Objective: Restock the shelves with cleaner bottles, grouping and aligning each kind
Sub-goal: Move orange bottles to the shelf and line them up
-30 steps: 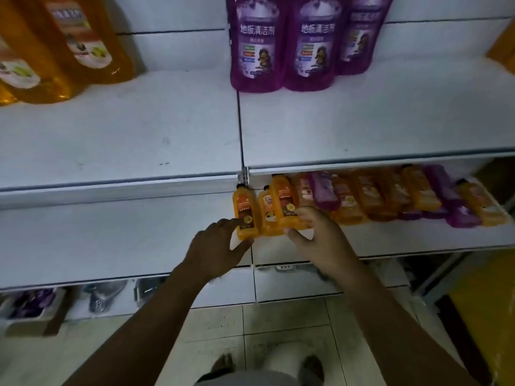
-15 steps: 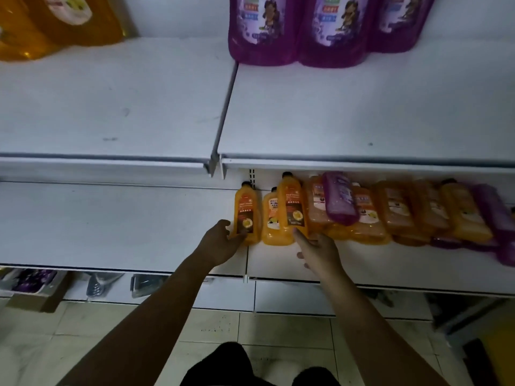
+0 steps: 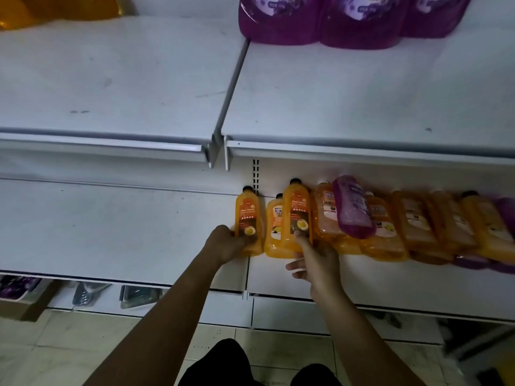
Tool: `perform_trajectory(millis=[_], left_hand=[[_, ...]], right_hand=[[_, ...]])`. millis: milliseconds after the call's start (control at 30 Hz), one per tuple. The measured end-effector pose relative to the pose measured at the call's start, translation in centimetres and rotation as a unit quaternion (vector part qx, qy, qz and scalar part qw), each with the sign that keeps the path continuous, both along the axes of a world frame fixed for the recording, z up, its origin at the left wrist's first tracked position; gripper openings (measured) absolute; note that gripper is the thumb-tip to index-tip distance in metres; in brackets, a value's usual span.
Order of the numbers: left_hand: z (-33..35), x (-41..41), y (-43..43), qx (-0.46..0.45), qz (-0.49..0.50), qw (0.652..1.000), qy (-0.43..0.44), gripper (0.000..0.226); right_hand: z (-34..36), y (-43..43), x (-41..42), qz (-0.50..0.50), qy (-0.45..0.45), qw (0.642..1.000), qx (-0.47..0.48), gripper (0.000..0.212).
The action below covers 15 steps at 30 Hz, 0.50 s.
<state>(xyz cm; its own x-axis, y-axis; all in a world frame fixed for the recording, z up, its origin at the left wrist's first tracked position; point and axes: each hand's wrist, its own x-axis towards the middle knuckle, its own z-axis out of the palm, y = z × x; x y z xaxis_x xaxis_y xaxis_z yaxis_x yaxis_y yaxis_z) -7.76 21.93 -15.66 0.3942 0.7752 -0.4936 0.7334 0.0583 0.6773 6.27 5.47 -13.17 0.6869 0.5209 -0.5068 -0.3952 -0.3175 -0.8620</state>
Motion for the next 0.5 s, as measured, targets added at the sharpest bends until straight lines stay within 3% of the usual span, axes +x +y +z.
perform_trajectory(millis=[133, 267, 367, 500], left_hand=[[0.9, 0.5, 0.5, -0.04, -0.04, 0.998, 0.011, 0.06], [1.9, 0.3, 0.9, -0.044, -0.055, 0.997, 0.029, 0.046], [1.8, -1.7, 1.7, -0.121, 0.013, 0.991, -0.061, 0.049], [2.6, -4.8, 0.7, -0.269, 0.058, 0.945, -0.178, 0.064]], right_hand=[[1.0, 0.1, 0.5, 0.009, 0.06, 0.998, -0.006, 0.038], [1.4, -0.1, 0.5, 0.039, 0.162, 0.986, 0.026, 0.04], [1.6, -0.5, 0.8, 0.005, 0.228, 0.969, 0.095, 0.047], [2.7, -1.5, 0.8, 0.0, 0.299, 0.943, 0.146, 0.045]])
